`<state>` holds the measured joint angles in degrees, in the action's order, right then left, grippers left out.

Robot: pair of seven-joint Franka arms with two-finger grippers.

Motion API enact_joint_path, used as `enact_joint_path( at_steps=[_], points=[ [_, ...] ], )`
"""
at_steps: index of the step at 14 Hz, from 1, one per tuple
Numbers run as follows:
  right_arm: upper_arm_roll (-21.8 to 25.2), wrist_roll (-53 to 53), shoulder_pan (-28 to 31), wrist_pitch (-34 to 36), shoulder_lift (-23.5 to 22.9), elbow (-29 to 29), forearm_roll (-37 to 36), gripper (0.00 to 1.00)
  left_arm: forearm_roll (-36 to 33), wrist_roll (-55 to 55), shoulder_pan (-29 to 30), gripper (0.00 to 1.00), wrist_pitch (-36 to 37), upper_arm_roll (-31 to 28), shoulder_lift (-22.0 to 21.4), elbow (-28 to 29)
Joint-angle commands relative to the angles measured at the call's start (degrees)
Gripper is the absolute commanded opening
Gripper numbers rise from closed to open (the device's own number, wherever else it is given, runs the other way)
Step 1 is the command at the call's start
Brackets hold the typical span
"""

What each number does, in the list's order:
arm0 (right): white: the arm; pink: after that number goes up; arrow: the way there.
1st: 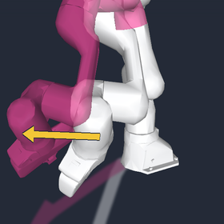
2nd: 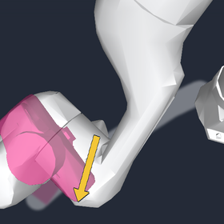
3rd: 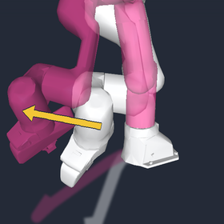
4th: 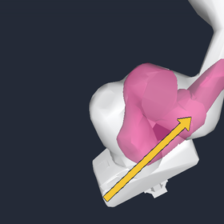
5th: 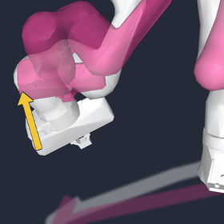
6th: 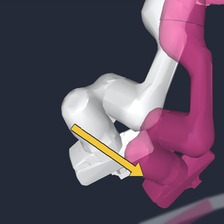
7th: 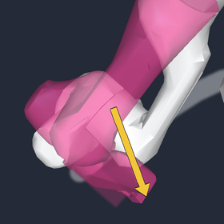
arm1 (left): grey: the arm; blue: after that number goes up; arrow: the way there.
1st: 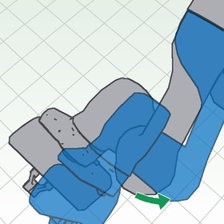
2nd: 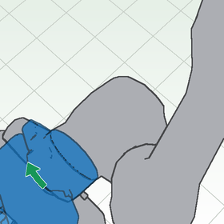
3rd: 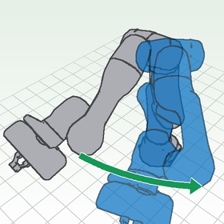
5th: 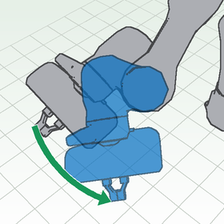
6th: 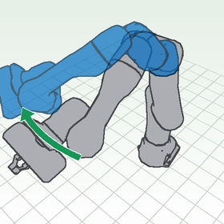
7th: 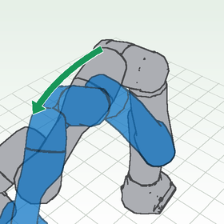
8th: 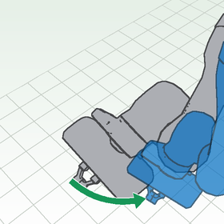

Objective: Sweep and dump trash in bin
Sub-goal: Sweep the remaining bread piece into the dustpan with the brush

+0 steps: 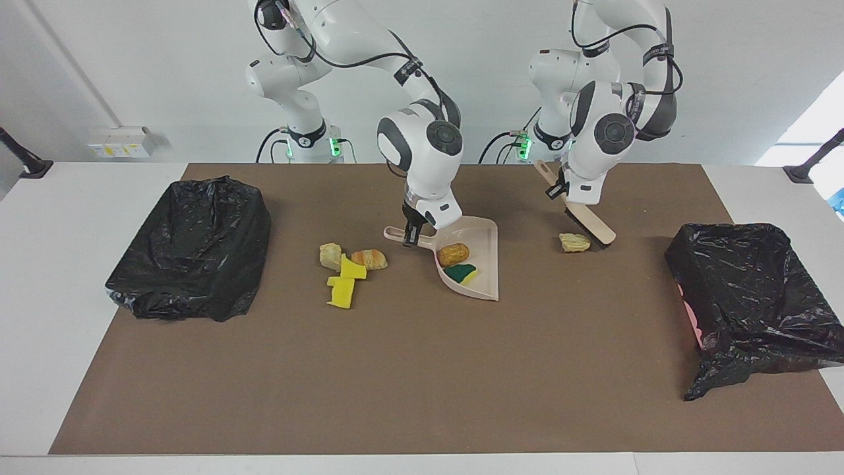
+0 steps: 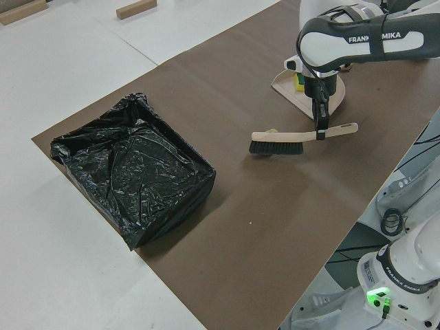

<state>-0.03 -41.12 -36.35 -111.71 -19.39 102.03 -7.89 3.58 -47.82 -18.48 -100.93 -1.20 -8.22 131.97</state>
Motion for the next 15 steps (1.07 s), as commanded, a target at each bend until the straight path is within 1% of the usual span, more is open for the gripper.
enact_joint_path(
  at_steps=[1,4,7,10,11,12,14,15],
  points=[
    [-0.1,-0.7,0.1,1.2,1.0,1.0,-0.9,0.0,4.7,4.9,-1.8,0.0,-3.4,-0.6,-1.5,1.4],
    [-0.1,-0.5,0.1,1.4,1.1,1.0,-0.9,0.0,9.1,11.0,-3.8,0.0,-7.4,-0.6,-1.2,1.3],
    [-0.1,0.6,0.0,1.6,1.3,1.0,-0.9,0.0,12.7,15.7,-8.1,0.0,-11.6,-0.6,0.4,1.0],
    [-0.1,0.8,0.0,2.0,1.4,1.0,-0.9,0.0,18.4,23.6,-13.8,0.0,-13.8,-0.6,0.8,0.8],
    [-0.1,0.8,0.0,2.0,1.4,1.0,-0.9,0.0,19.3,23.7,-17.4,0.0,-15.2,-0.7,1.0,0.7],
    [-0.1,0.8,0.0,2.0,1.4,1.0,-0.9,0.0,19.4,23.5,-18.7,0.0,-15.8,-0.7,1.1,0.6],
    [-0.1,0.9,0.0,2.0,1.4,1.0,-0.9,0.0,19.4,23.4,-17.7,0.0,-14.0,-1.2,1.7,-1.9],
    [-0.1,1.2,0.0,2.0,1.4,1.0,-0.9,0.0,19.3,23.3,-16.0,0.0,-12.5,-1.4,1.8,-4.0]
  ],
)
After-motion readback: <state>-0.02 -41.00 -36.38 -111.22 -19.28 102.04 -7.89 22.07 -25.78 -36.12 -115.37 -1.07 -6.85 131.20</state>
